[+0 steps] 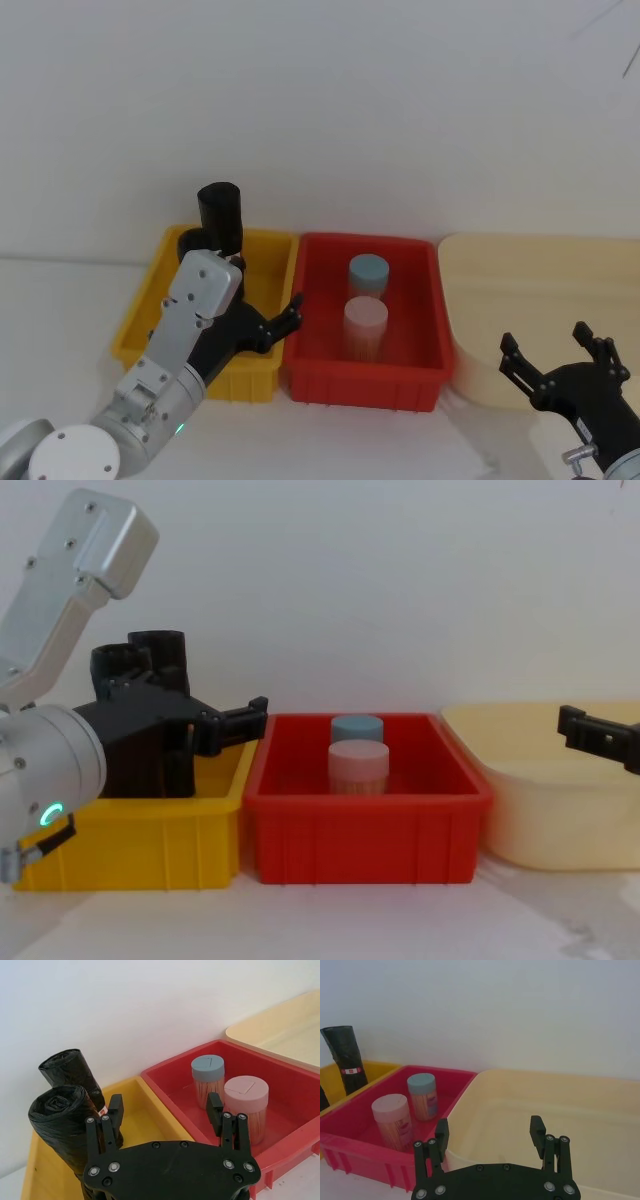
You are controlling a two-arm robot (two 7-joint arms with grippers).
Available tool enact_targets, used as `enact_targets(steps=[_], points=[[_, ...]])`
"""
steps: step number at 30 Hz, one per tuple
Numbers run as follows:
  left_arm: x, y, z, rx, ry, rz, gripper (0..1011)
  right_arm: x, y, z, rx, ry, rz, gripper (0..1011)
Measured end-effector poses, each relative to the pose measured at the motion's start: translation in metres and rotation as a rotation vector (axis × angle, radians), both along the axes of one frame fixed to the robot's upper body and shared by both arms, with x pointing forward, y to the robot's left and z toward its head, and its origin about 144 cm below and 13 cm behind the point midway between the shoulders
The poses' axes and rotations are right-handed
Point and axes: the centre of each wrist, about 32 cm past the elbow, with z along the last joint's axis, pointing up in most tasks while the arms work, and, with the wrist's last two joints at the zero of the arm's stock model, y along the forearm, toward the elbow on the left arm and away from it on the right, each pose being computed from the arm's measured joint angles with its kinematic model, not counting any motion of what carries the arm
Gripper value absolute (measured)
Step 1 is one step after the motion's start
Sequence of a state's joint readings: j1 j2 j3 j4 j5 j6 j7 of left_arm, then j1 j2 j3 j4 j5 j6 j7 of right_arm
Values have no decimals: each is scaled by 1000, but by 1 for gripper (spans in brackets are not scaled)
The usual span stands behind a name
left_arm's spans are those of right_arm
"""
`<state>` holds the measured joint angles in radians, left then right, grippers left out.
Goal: Pick up the garbage bag with the one hand and transfer it to the other hand.
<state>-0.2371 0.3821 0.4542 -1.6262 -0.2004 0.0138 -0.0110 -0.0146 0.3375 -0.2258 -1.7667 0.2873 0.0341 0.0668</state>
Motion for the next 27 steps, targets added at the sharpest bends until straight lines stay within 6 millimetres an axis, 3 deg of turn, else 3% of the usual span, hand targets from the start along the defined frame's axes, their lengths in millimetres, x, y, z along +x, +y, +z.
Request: enact_targets(steps=[27], points=[[0,0,0,0,0,0,1002,0,0,0,0,0,0,999]])
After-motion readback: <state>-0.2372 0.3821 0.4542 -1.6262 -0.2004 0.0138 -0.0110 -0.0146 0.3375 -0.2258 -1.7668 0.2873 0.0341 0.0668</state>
